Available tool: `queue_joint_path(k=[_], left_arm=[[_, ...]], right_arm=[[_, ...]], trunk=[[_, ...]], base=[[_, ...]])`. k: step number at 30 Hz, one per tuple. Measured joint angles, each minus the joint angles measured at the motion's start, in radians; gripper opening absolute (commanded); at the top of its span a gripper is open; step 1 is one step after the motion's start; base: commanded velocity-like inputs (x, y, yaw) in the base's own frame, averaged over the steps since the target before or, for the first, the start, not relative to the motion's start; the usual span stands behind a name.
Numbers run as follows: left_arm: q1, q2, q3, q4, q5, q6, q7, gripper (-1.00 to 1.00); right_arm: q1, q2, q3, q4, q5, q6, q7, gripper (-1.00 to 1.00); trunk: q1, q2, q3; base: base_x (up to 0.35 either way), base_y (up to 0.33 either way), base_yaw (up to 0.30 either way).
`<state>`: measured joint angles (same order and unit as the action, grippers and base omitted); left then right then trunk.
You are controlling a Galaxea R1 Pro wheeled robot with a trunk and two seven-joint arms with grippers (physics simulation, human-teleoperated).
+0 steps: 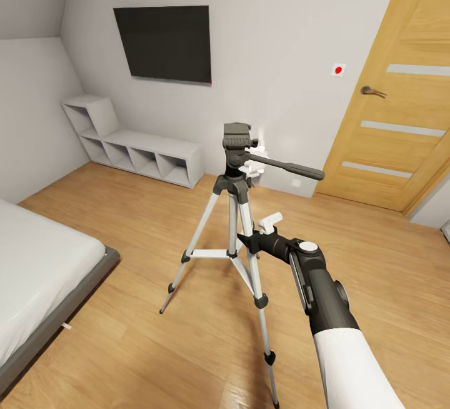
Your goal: Attach the digital camera to the camera tripod in the bedroom.
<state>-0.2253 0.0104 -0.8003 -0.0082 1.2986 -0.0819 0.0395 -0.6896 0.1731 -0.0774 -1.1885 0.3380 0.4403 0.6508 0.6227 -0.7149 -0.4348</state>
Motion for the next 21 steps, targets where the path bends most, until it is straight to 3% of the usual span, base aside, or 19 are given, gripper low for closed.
queue_joint_path(k=[6, 9, 10, 11, 12, 14, 16, 17, 18, 21], left_arm=[[-0.012, 0.039, -0.006, -0.032, -0.015, 0.016, 0.001, -1.00], [-0.083, 0.068, -0.004, -0.045, -0.032, 0.084, 0.004, -1.00], [-0.162, 0.094, -0.004, -0.046, -0.049, 0.198, 0.006, -1.00], [-0.266, 0.103, -0.006, -0.061, -0.061, 0.246, 0.006, -1.00], [-0.318, 0.107, -0.005, -0.061, -0.065, 0.269, 0.006, -1.00], [-0.353, 0.114, -0.006, -0.064, -0.074, 0.311, 0.007, -1.00], [-0.481, 0.123, -0.004, -0.070, -0.090, 0.406, 0.012, -1.00], [-0.580, 0.127, -0.010, -0.081, -0.101, 0.534, 0.057, -1.00], [-0.680, 0.126, -0.002, -0.093, -0.099, 0.560, 0.073, -1.00], [-0.799, 0.127, -0.004, -0.206, -0.105, 0.648, 0.214, -1.00]], right_arm=[[0.000, 0.000, 0.001, 0.003, -0.016, 0.003, -0.018, -1.00], [0.000, 0.000, 0.000, 0.002, -0.018, 0.003, -0.020, -1.00], [0.000, 0.000, 0.000, 0.001, -0.018, 0.004, -0.020, -1.00], [0.000, 0.000, 0.000, 0.002, -0.018, 0.003, -0.020, -1.00], [0.000, 0.000, 0.000, 0.002, -0.019, 0.004, -0.020, -1.00], [0.000, 0.000, 0.000, 0.002, -0.019, 0.004, -0.020, -1.00], [0.000, 0.000, 0.000, 0.002, -0.020, 0.004, -0.022, -1.00], [0.000, 0.000, 0.000, 0.001, -0.024, 0.004, -0.026, -1.00], [0.000, 0.000, 0.000, 0.002, -0.025, 0.005, -0.027, -1.00], [0.006, 0.000, 0.000, -0.002, -0.027, -0.001, -0.031, -1.00]], trunk=[[0.000, 0.000, 0.000], [0.000, 0.000, 0.000], [0.000, 0.000, 0.000], [0.000, 0.000, 0.000], [0.000, 0.000, 0.000], [0.000, 0.000, 0.000], [0.000, 0.000, 0.000], [0.000, 0.000, 0.000], [0.000, 0.000, 0.000], [0.000, 0.000, 0.000]], base=[[0.000, 0.000, 0.000], [0.000, 0.000, 0.000], [0.000, 0.000, 0.000], [0.000, 0.000, 0.000], [0.000, 0.000, 0.000], [0.000, 0.000, 0.000], [0.000, 0.000, 0.000], [0.000, 0.000, 0.000], [0.000, 0.000, 0.000], [0.000, 0.000, 0.000]])
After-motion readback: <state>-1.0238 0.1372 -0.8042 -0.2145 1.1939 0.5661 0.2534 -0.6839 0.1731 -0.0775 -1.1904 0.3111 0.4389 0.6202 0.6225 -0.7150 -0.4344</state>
